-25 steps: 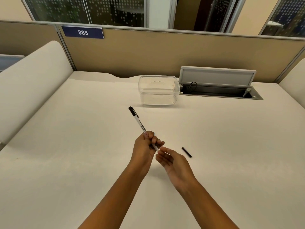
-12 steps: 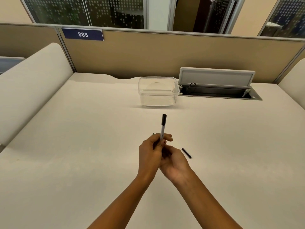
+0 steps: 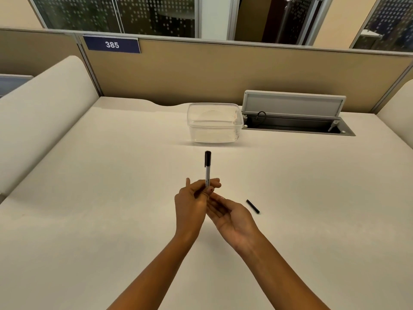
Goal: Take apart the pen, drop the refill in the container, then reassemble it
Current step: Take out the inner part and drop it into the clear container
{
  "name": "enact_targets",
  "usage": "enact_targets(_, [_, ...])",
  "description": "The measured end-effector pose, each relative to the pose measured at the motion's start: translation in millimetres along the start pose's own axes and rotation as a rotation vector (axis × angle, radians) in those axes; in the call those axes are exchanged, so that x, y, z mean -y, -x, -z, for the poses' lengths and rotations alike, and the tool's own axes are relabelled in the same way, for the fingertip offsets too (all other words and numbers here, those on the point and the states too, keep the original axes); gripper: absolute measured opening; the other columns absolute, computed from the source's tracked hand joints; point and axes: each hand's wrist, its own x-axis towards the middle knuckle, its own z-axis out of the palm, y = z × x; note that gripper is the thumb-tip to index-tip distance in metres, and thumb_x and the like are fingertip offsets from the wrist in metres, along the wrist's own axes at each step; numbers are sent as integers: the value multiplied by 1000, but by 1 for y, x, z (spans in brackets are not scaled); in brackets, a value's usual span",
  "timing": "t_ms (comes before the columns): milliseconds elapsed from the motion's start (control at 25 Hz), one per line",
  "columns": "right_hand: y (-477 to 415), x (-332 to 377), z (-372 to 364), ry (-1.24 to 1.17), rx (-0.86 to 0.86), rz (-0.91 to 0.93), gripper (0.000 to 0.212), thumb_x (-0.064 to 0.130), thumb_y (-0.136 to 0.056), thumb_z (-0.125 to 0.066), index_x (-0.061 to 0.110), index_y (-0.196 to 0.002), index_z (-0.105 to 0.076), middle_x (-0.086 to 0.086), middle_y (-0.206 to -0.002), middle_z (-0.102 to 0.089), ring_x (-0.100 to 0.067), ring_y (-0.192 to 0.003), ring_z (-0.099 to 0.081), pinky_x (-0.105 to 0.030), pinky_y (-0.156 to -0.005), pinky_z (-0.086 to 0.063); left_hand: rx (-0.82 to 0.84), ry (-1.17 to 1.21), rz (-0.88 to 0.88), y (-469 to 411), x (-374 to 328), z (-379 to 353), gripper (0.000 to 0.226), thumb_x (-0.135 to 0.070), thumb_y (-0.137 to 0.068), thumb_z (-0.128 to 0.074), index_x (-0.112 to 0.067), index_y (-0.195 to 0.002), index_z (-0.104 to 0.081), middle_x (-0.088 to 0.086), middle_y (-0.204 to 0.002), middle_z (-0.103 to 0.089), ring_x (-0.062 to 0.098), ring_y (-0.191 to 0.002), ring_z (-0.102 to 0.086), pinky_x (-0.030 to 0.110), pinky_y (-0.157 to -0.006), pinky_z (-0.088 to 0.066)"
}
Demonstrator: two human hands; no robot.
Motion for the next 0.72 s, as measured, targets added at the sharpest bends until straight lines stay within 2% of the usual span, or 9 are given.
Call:
enact_targets(80, [-1, -2, 4, 1, 1, -12, 25, -2, -93, -47, -8, -95, -71, -25, -96, -73, -31, -87, -74, -37, -70, -62, 20, 23, 30, 3, 2, 1, 27, 2, -85, -54, -17, -80, -74, -13, -90, -76, -2, -92, -67, 37, -114, -30])
enact_targets(200, [-3, -3, 7, 44, -55, -6, 24, -2, -93, -48, -7, -89, -72, -24, -91, -74, -32, -83, -74, -37, -69, -62, -20, 58, 11, 6, 5, 0, 28, 2, -85, -56, -21, -82, -73, -16, -90, -75, 0, -92, -68, 26, -95, -49])
enact_targets(360, [-5, -2, 12, 179, -165, 105, 21, 1, -93, -49, -5, -99, -68, -22, -98, -72, -32, -92, -71, -36, -81, -57, -114, -112, -177, 4, 20, -1, 23, 2, -86, -56, -20, -90, -61, -17, -86, -71, -3, -87, -66, 8, -72, -49])
enact_targets(440, [-6, 0, 16, 220, -208, 169, 23, 1, -94, -46, -4, -102, -67, -21, -101, -70, -32, -97, -68, -34, -82, -54, -86, -225, -187, 6, 38, 1, 21, 4, -87, -58, -17, -88, -56, -13, -82, -70, -1, -80, -66, 12, -74, -51])
enact_targets(560, [-5, 3, 20, 242, -233, 215, 25, -1, -94, -41, -3, -99, -66, -21, -102, -68, -31, -97, -67, -34, -82, -53, -17, -314, -95, 11, 67, 8, 24, 9, -87, -54, -15, -83, -52, -4, -79, -69, 2, -76, -68, 35, -91, -53])
enact_targets(640, [-5, 4, 23, 248, -234, 231, 28, -3, -94, -38, -4, -99, -66, -21, -100, -68, -30, -94, -67, -32, -80, -54, -35, -290, -76, 12, 77, 10, 27, 14, -85, -51, -13, -83, -52, -7, -80, -67, 0, -81, -68, 31, -87, -55])
enact_targets(720, [-5, 4, 25, 256, -238, 233, 28, -3, -94, -39, -4, -100, -66, -20, -98, -69, -29, -92, -67, -32, -78, -55, -77, -253, -54, 12, 79, 10, 34, 14, -85, -52, -20, -81, -52, -12, -81, -66, -3, -87, -67, 15, -78, -54])
